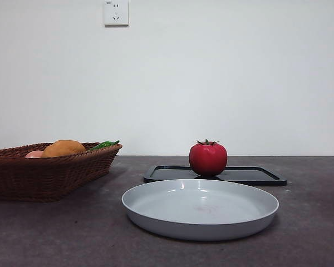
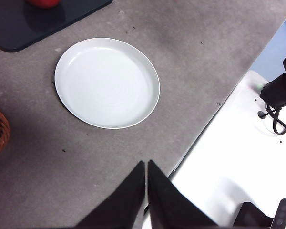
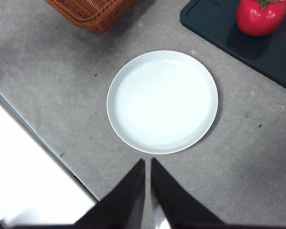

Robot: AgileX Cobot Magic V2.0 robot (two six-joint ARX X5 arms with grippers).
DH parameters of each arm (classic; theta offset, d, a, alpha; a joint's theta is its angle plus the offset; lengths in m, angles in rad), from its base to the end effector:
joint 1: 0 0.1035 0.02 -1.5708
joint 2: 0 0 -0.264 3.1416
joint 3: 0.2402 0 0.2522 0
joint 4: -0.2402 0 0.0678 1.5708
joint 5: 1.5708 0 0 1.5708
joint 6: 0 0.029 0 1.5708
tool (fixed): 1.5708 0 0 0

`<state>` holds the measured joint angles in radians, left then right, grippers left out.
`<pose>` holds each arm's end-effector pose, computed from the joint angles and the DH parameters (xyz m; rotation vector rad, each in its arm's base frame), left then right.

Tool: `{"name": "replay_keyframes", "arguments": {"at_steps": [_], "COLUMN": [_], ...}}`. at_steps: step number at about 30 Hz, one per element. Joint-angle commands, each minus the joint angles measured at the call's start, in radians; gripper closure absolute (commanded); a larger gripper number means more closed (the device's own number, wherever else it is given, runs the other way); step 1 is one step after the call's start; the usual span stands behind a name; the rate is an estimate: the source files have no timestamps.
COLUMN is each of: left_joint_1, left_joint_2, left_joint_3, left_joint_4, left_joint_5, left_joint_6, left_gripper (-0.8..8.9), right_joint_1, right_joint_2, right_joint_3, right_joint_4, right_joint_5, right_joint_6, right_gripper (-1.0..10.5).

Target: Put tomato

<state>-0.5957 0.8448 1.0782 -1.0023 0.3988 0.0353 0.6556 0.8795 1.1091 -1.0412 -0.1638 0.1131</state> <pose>0.1072 -0.0863 0.3502 0.1093 0.7797 -0.9576 0.1104 0.0909 0.3511 -0.1019 0.8497 0.7249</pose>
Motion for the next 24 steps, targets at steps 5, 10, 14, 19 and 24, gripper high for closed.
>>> {"name": "replay_keyframes", "arguments": {"at_steps": [5, 10, 14, 19, 24], "left_joint_1": [0.016, 0.188, 0.370, 0.544, 0.625], "left_joint_2": [-0.011, -0.102, -0.225, -0.376, -0.527], "left_joint_3": [0.017, -0.039, -0.169, -0.357, -0.560], "left_joint_4": [0.048, 0.323, 0.604, 0.777, 0.791], "left_joint_5": [-0.026, -0.035, -0.042, -0.198, -0.337], "left_joint_6": [0.117, 0.282, 0.248, 0.184, 0.181], "left_gripper": [8.06, 8.06, 8.06, 8.06, 8.06], "right_joint_1": [0.010, 0.010, 0.010, 0.010, 0.010], "right_joint_2": [0.008, 0.007, 0.008, 0.008, 0.008], "right_joint_3": [0.009, 0.009, 0.009, 0.009, 0.009], "right_joint_4": [0.010, 0.010, 0.010, 0.010, 0.010], "right_joint_5": [0.000, 0.000, 0.000, 0.000, 0.000], "right_joint_6": [0.011, 0.011, 0.011, 0.011, 0.010], "right_gripper": [9.4, 9.4, 9.4, 9.4, 9.4]}}
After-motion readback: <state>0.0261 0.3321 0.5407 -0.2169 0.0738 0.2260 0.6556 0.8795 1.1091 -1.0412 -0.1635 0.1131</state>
